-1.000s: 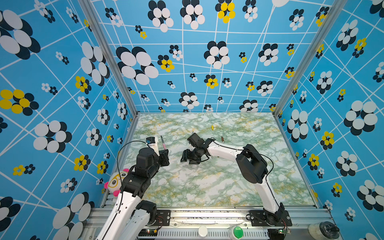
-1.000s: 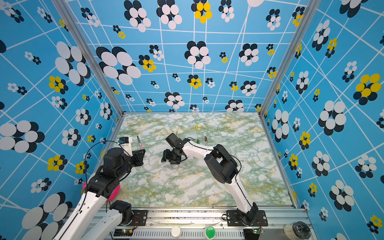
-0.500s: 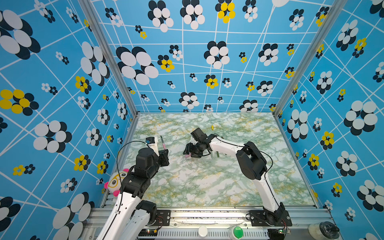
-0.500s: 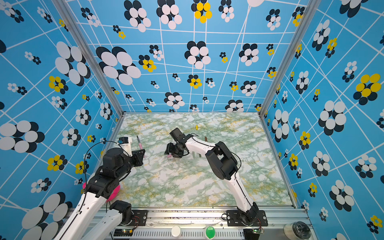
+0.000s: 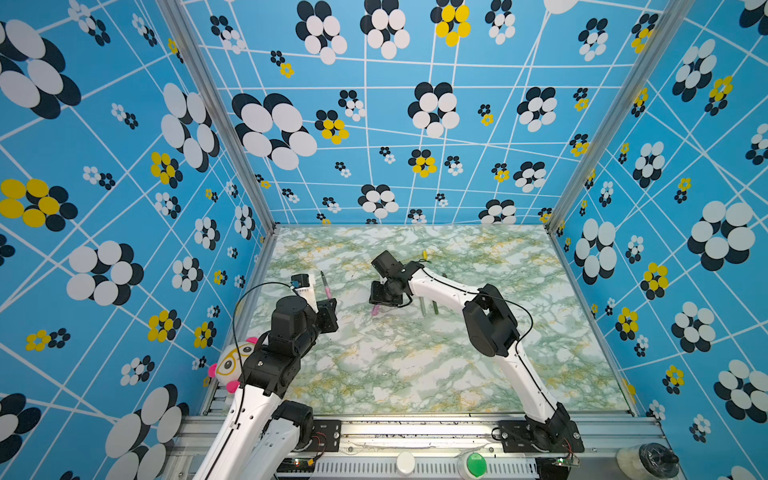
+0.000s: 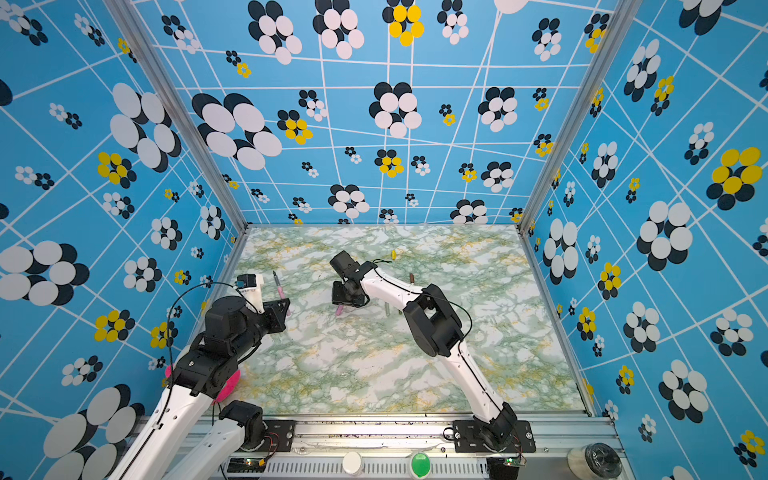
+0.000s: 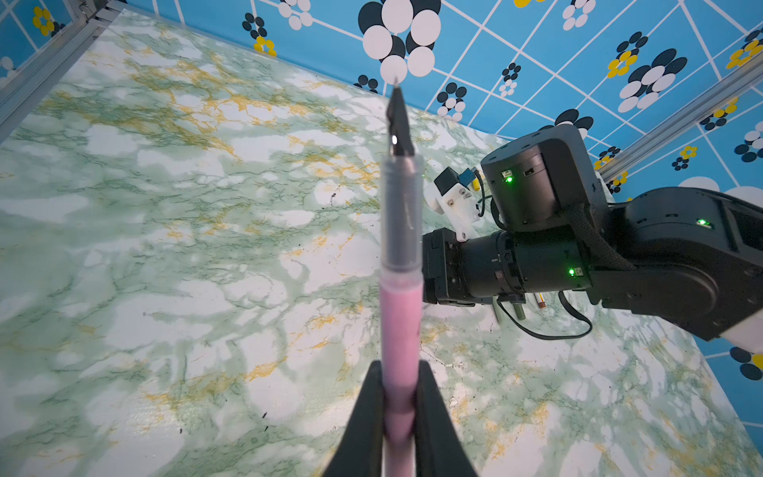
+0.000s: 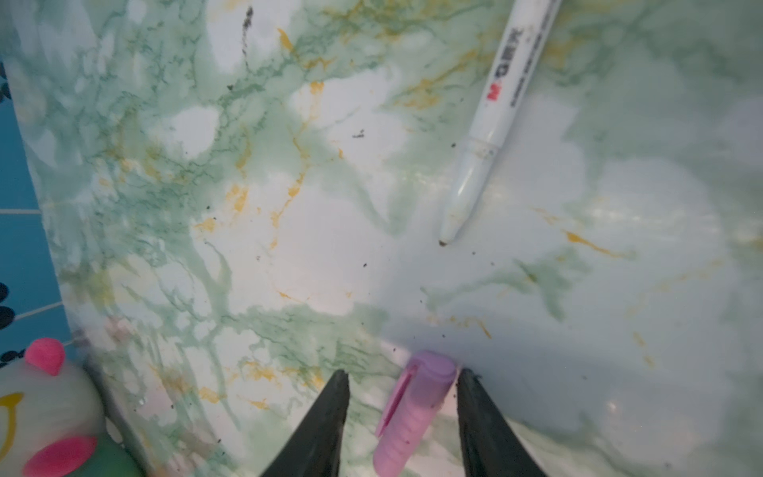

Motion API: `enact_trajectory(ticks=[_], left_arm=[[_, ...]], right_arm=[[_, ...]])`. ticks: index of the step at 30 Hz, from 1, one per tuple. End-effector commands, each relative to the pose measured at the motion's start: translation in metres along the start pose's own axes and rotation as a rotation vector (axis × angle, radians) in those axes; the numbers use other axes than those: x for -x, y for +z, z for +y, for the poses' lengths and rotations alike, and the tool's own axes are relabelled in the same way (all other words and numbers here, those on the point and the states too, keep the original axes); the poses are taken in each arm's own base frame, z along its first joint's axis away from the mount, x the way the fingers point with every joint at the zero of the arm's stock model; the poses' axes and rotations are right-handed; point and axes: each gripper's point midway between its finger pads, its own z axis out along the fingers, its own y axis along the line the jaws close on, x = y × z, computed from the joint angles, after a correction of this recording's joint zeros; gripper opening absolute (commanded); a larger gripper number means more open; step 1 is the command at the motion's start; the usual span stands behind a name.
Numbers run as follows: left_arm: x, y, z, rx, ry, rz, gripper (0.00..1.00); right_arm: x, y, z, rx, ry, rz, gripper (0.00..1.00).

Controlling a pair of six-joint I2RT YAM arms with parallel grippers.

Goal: Insert the pens into the pen caps
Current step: 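Lower the right gripper onto the pink cap and grasp it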

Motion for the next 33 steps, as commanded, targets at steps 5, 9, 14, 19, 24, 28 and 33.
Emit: enact_trajectory(ticks=[5, 9, 14, 19, 24, 28, 33], left_arm=[[0.006, -0.002, 0.000, -0.002, 0.014, -0.018, 0.00], [0.006, -0.002, 0.000, -0.003, 0.014, -0.017, 0.00], [0.005, 0.000, 0.000, -0.004, 0.009, -0.014, 0.00], [0.002, 0.003, -0.001, -0.011, 0.003, 0.003, 0.00], [0.001, 0.003, -0.001, -0.014, -0.004, 0.006, 0.00], [0.000, 0.004, -0.004, -0.026, -0.006, 0.015, 0.00], [-0.007, 0.008, -0.011, -0.068, -0.005, 0.052, 0.00]], right_arm=[[-0.057, 0.041, -0.062, -0.272, -0.074, 0.151, 0.34], [-0.061, 0.041, -0.060, -0.280, -0.099, 0.152, 0.28], [-0.067, 0.042, -0.060, -0.285, -0.121, 0.161, 0.20], [-0.071, 0.042, -0.058, -0.278, -0.134, 0.162, 0.16], [-0.075, 0.042, -0.058, -0.278, -0.141, 0.168, 0.13], [-0.068, 0.033, -0.054, -0.267, -0.148, 0.138, 0.07], [-0.043, 0.000, -0.034, -0.185, -0.137, 0.050, 0.06]])
